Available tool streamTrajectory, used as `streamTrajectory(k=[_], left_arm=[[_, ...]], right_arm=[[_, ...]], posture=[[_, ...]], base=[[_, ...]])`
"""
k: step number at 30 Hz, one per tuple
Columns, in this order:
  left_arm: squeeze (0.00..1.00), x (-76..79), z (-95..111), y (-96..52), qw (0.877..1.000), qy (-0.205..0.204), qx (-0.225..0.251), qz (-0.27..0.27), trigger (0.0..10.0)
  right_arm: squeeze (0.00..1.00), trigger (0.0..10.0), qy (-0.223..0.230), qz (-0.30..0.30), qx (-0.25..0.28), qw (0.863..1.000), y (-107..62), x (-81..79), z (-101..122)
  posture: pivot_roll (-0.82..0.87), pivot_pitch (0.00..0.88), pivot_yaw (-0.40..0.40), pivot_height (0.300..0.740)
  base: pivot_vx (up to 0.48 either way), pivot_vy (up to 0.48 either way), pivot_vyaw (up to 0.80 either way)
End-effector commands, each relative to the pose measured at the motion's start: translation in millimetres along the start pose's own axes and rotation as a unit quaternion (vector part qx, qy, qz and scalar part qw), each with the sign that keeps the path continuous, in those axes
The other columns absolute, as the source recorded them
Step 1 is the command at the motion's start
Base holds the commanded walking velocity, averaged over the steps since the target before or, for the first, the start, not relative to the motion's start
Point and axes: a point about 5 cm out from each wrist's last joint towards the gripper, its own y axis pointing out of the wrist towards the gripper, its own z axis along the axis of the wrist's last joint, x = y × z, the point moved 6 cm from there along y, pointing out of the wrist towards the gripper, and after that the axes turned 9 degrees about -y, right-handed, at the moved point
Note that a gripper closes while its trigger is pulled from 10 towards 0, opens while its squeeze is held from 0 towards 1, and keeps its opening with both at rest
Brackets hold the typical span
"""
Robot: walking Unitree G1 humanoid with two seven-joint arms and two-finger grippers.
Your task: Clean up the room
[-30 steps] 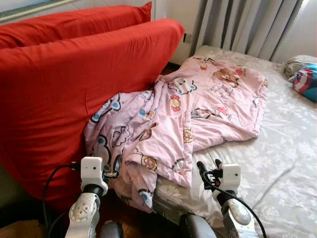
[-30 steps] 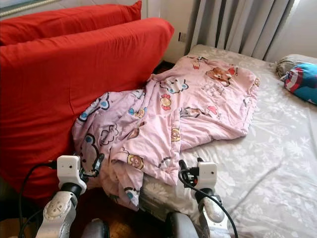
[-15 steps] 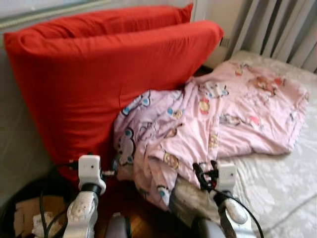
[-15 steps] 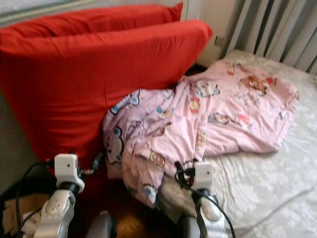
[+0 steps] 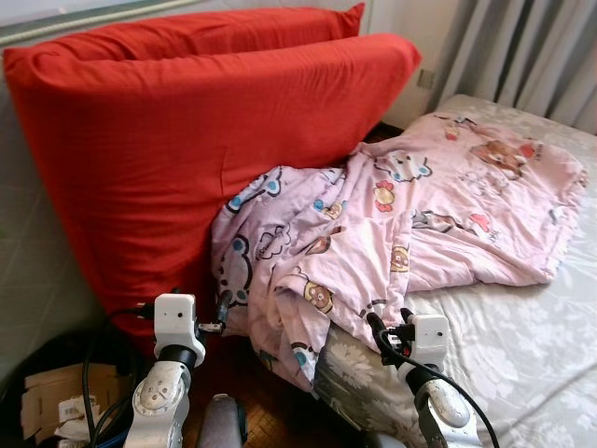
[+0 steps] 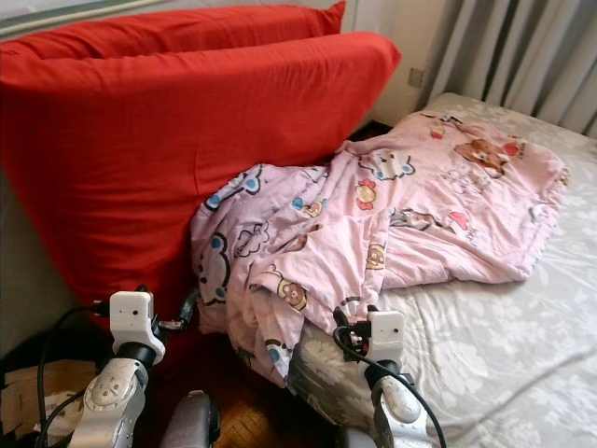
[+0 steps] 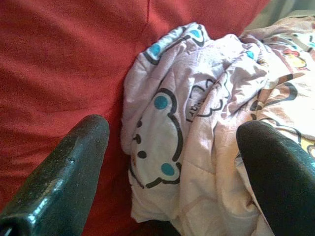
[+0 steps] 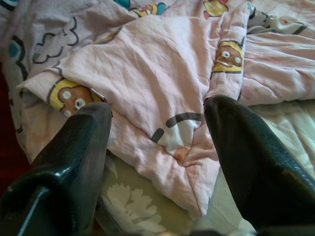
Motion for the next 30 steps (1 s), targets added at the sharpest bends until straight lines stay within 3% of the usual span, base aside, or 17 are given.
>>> streamTrajectory(k=[1, 15, 26, 30], left_arm=[[0.00, 2.0, 1.9, 1.5, 1.000, -0.002, 0.002, -0.003, 10.0], [0.00, 4.7, 2.3, 3.2, 1.000, -0.006, 0.001, -0.009, 10.0], [0.00, 4.0, 2.4, 3.9, 1.000, -0.007, -0.001, -0.008, 10.0], [0.00, 4.6, 2.3, 4.2, 1.000, -0.008, -0.001, -0.009, 10.0]], right_arm=[[0.00, 10.0, 0.001, -0.002, -0.003, 1.000, 0.0, 1.3, -1.5], [0.00, 10.0, -0.007, 0.003, 0.004, 1.000, 1.3, -2.5, 1.8], [0.00, 10.0, -0.008, 0.009, 0.010, 1.000, 1.3, -6.2, 3.3], [0.00, 10.0, -0.002, 0.006, 0.006, 1.000, 1.9, -5.6, 2.5]], posture=[[-0.02, 0.055, -0.057, 0.624], [-0.02, 0.058, -0.056, 0.624], [-0.02, 0.064, -0.058, 0.624], [-0.02, 0.063, -0.058, 0.624]], base=[[0.000, 0.000, 0.00], [0.000, 0.000, 0.00], [0.000, 0.000, 0.80], [0.000, 0.000, 0.00]])
